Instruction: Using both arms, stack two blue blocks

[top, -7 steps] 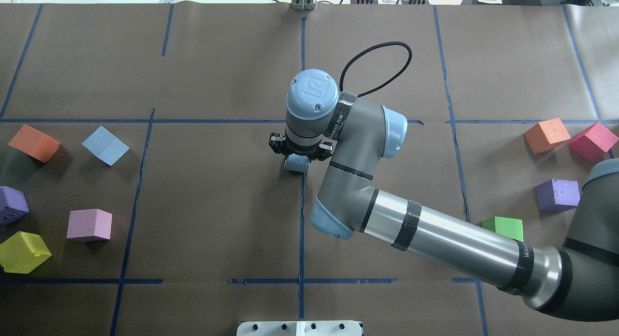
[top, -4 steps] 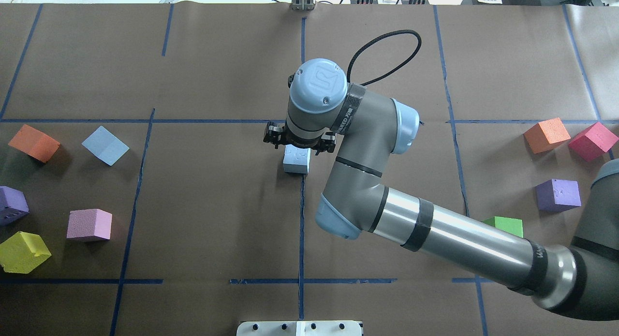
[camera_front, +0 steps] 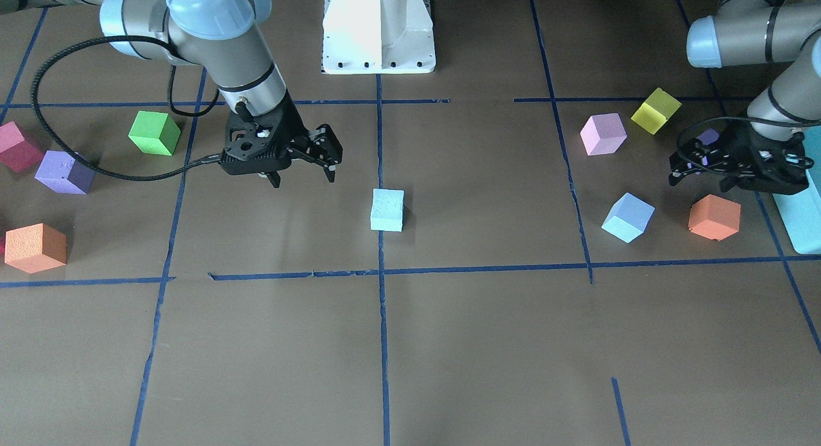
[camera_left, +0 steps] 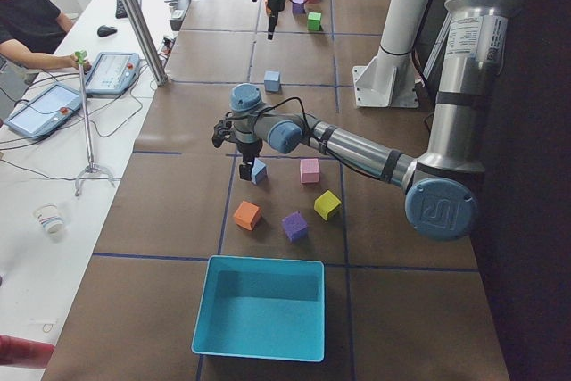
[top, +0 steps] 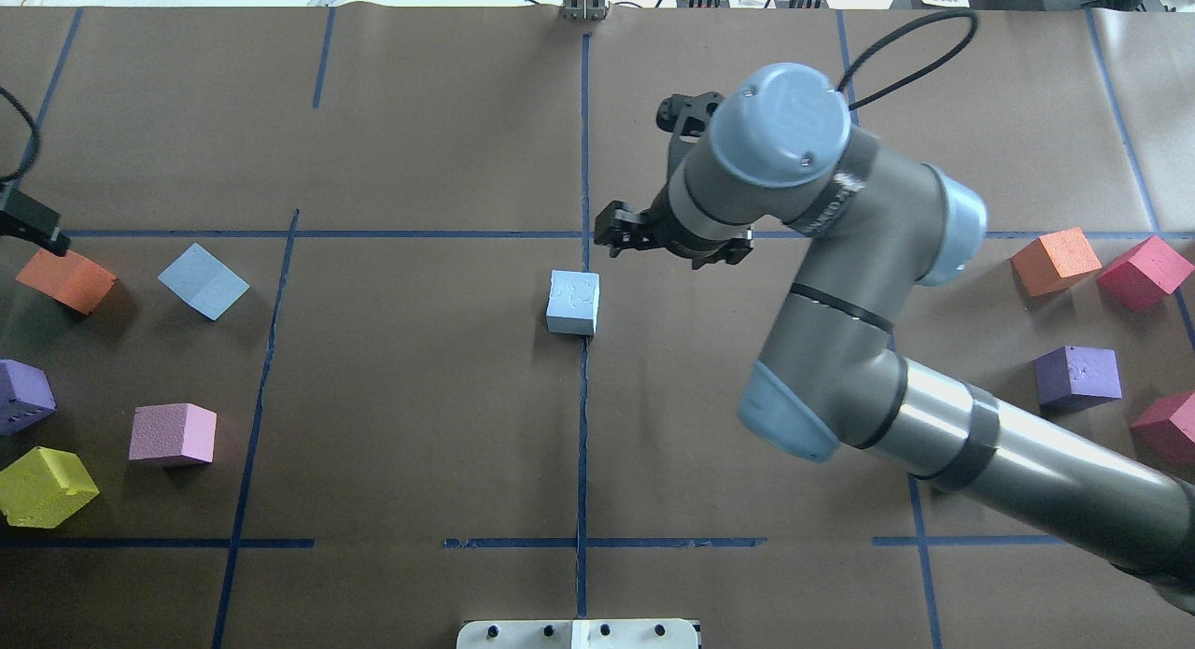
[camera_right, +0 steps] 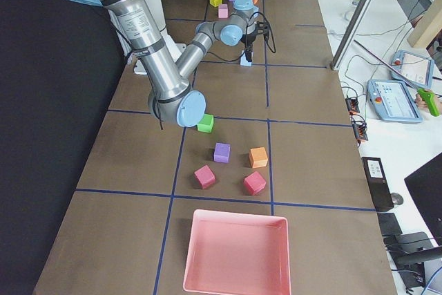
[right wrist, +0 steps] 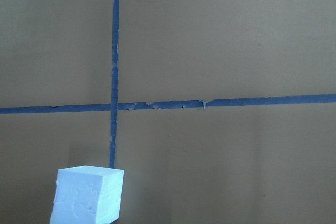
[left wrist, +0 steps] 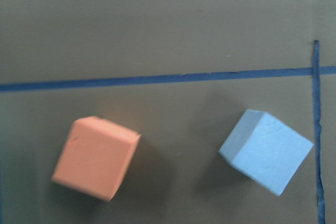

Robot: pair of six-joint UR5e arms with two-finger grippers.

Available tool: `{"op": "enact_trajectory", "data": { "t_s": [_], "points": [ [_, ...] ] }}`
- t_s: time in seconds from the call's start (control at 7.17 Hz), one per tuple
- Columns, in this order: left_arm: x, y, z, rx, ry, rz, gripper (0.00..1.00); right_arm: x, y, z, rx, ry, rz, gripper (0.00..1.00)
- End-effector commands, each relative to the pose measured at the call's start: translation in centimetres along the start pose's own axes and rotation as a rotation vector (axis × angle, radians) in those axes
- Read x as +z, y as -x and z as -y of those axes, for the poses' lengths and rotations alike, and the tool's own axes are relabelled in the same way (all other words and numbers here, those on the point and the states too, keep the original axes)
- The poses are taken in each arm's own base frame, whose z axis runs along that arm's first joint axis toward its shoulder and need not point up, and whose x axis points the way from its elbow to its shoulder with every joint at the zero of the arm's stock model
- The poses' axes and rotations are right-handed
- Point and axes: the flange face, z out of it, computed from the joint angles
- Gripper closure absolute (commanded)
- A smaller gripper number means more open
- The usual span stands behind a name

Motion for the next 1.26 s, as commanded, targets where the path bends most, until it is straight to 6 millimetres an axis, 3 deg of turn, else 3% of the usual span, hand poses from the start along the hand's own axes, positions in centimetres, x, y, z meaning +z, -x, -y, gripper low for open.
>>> {"op": "enact_trajectory", "data": {
  "t_s": [0.0,0.14,0.28,0.56,1.12],
  "points": [
    [2.7,-3.3,5.4,0.313,-0.027,-0.017,0.02,0.3,-2.8,0.3,-0.002,-0.001,-0.025,0.0],
    [5.2,-4.0,6.3,0.35,0.012,-0.027,0.02,0.5,-3.1,0.2,-0.001,0.0,-0.029,0.0],
    [6.6,-3.7,5.7,0.507,0.039,-0.024,0.02,0.8,-3.3,0.1,0.0,-0.002,-0.037,0.0],
    [7.3,-3.2,5.3,0.516,0.056,-0.025,0.0,0.8,-3.2,0.1,-0.002,-0.004,-0.037,0.0],
    [8.2,-4.5,4.4,0.359,0.086,-0.072,0.0,1.2,-3.1,-0.2,-0.002,-0.003,-0.041,0.0]
  ]
}}
